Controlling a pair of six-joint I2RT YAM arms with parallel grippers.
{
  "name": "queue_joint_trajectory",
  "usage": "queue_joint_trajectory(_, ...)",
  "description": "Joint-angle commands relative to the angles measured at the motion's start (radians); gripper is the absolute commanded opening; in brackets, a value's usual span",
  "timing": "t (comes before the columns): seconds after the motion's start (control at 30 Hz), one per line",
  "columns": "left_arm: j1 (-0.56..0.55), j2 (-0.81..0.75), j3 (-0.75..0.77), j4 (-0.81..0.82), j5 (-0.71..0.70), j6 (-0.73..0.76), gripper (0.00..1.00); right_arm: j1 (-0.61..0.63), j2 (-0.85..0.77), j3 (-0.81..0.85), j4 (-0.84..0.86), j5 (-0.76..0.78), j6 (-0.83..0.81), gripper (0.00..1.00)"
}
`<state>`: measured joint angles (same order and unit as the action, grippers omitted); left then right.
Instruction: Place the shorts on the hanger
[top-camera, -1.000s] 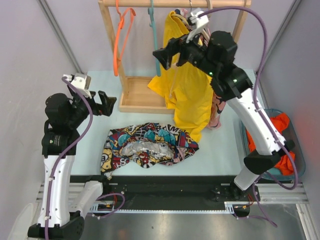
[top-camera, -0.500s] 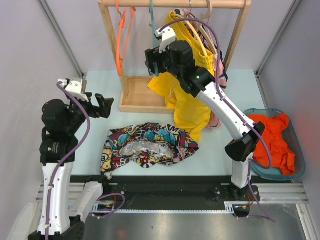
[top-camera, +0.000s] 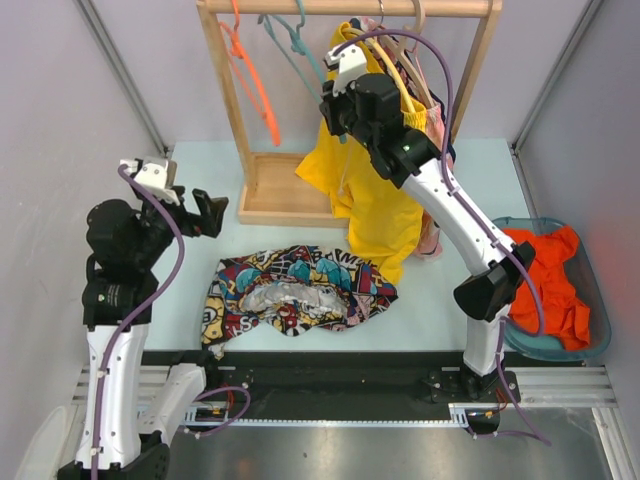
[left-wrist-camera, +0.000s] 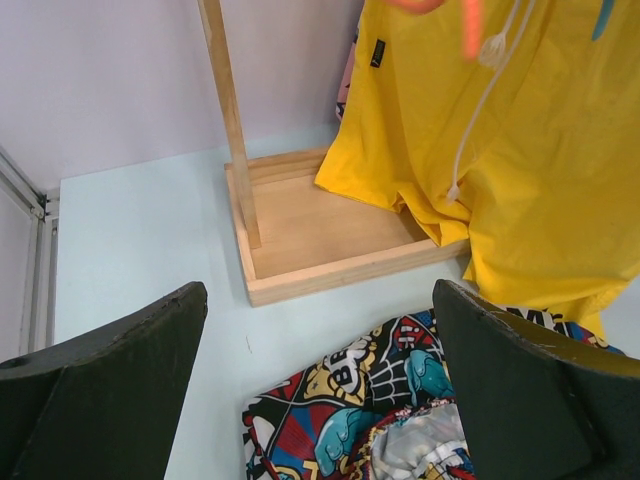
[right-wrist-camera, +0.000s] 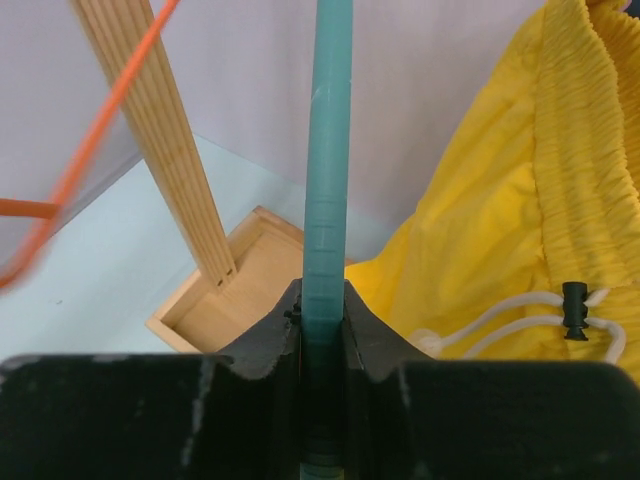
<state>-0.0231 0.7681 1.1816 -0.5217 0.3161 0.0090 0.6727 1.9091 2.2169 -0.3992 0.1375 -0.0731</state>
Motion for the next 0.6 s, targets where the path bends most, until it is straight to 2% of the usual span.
queue_joint_trajectory(0.0,0.002,-0.001,-0.008,0.038,-0.009,0.014,1.00,-0.002,-0.091,-0.017,0.135,-0.026,-0.037,0.00)
queue_joint_trajectory(0.17,0.002,0.002,-0.014,0.046,-0.009,0.013,1.00,0.002,-0.143,-0.054,0.189,0.048,-0.056,0.00)
queue_joint_trajectory(0.37,0.002,0.013,-0.020,0.063,0.001,-0.003,1.00,0.008,-0.254,-0.176,0.257,0.045,-0.076,0.00)
queue_joint_trajectory(0.57,0.002,0.039,-0.010,0.057,0.001,0.005,1.00,0.007,-0.355,-0.244,0.137,0.051,-0.076,0.00)
